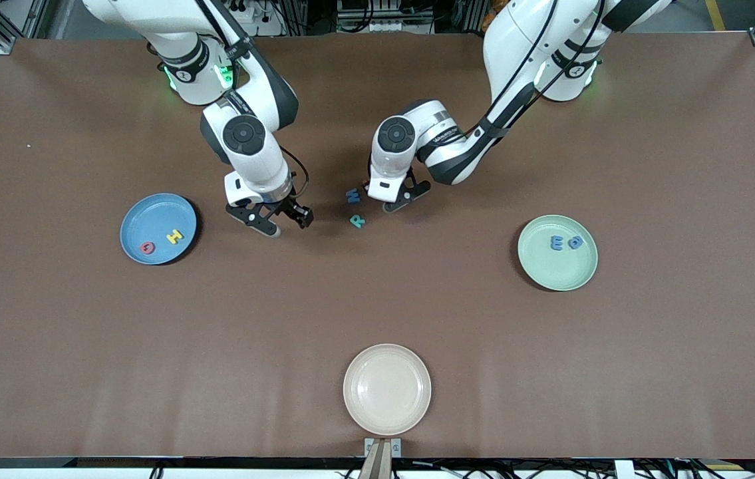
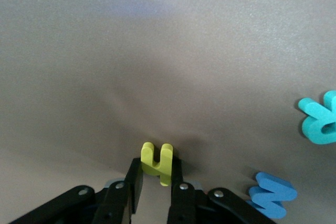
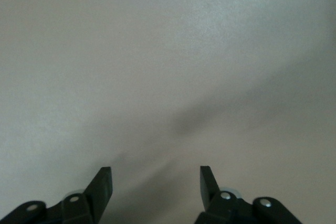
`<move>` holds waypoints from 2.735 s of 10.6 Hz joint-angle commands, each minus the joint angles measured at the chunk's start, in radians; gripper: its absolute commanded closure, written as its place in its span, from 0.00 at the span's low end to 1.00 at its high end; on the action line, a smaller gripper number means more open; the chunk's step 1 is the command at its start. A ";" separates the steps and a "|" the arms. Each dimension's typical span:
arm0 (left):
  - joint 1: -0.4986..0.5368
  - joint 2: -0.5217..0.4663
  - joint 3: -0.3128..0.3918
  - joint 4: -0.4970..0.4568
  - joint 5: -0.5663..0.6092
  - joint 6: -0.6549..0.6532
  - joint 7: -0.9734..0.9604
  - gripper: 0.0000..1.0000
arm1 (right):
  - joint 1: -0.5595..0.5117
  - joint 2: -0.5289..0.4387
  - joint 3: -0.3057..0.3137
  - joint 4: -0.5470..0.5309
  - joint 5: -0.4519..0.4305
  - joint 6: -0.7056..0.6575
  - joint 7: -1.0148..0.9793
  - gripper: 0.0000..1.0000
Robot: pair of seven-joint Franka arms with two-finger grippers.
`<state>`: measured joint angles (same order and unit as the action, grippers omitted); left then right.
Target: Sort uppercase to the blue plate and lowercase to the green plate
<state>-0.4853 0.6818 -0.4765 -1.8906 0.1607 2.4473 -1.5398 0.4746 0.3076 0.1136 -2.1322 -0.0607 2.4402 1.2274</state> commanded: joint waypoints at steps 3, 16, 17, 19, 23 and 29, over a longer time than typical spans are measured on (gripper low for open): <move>0.115 -0.080 -0.008 -0.004 0.036 -0.042 -0.005 1.00 | 0.067 0.168 0.003 0.184 0.012 -0.058 0.298 0.20; 0.657 -0.282 0.070 -0.008 0.020 -0.406 0.957 1.00 | 0.222 0.326 0.005 0.341 -0.041 -0.044 0.281 0.21; 0.657 -0.269 0.078 -0.007 0.022 -0.406 0.957 1.00 | 0.222 0.326 0.005 0.339 -0.042 -0.044 0.273 0.21; 0.657 -0.266 0.079 -0.007 0.025 -0.410 0.960 0.61 | 0.214 0.327 0.003 0.340 -0.042 -0.043 0.233 0.22; 0.645 -0.274 0.078 -0.001 0.028 -0.419 0.955 0.00 | 0.216 0.349 0.003 0.339 -0.036 0.017 0.228 0.31; 0.623 -0.294 0.053 0.162 0.019 -0.656 0.955 0.00 | 0.210 0.350 0.001 0.291 -0.044 0.076 0.176 0.32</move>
<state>0.1470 0.3916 -0.4147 -1.7396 0.1761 1.8144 -0.5869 0.6967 0.6655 0.1107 -1.8185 -0.0860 2.5055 1.4260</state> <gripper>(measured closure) 0.000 0.317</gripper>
